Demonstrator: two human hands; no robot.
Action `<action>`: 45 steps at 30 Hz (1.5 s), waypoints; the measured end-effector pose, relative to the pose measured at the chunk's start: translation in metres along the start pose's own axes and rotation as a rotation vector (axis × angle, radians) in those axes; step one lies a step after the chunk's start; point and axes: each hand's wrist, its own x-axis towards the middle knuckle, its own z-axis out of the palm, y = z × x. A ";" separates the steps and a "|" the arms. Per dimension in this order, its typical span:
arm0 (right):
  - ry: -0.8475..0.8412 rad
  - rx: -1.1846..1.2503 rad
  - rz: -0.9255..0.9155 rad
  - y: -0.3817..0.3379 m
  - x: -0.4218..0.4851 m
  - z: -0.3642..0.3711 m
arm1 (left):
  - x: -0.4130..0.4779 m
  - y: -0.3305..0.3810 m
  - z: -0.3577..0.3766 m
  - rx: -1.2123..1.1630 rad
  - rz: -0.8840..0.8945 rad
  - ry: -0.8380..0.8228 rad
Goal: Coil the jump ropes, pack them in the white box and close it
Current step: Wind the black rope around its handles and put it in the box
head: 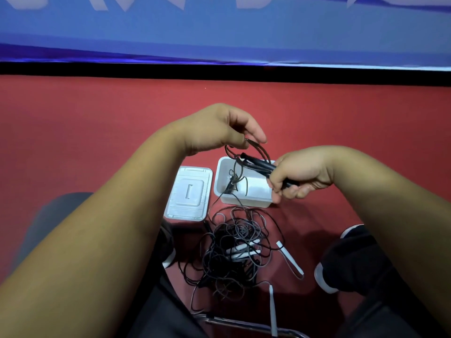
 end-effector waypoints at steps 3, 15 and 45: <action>0.143 0.067 -0.045 -0.002 0.002 -0.015 | -0.003 0.002 0.002 -0.038 0.013 -0.017; 0.342 0.118 -0.406 -0.020 -0.005 0.007 | 0.010 -0.015 0.020 -0.266 -0.169 0.351; 0.157 0.397 -0.319 -0.017 -0.011 0.016 | 0.017 -0.024 0.022 -0.096 -0.107 0.407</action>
